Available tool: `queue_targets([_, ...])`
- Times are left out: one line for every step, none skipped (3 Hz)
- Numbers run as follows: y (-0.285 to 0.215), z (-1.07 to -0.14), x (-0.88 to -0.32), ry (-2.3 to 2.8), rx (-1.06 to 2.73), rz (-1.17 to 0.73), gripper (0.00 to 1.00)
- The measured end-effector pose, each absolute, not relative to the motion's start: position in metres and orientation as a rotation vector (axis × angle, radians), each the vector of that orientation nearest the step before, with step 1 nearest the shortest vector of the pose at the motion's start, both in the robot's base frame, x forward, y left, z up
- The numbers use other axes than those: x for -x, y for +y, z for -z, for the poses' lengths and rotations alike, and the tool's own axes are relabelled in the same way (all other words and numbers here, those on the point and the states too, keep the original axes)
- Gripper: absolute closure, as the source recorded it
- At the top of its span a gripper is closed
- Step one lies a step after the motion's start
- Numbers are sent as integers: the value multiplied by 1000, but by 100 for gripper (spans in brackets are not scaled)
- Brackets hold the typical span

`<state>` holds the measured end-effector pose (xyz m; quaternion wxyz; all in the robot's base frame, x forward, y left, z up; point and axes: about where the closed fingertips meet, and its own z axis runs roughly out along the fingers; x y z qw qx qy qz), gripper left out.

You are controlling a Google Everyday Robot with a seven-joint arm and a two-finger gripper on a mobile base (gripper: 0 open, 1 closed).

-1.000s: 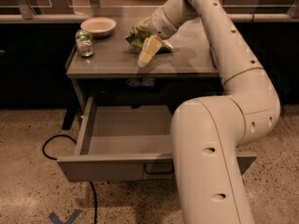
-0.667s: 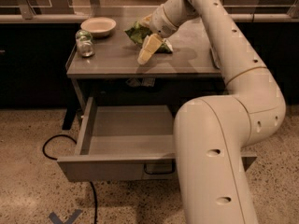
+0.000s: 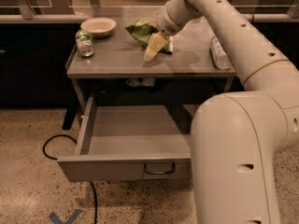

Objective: Place green jalapeno chip bag into top drawer

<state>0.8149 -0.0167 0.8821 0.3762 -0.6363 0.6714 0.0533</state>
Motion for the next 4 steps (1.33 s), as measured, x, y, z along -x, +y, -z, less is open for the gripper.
queue_targets([-16,-881,-815,1716,1628,-142,0])
queue_targets([17,-855,-821,1703,1637,-265,0])
queue_targets([45,-829,-836,1712,1647,-332,0])
queue_targets([45,-829,-836,1712,1647,-332,0])
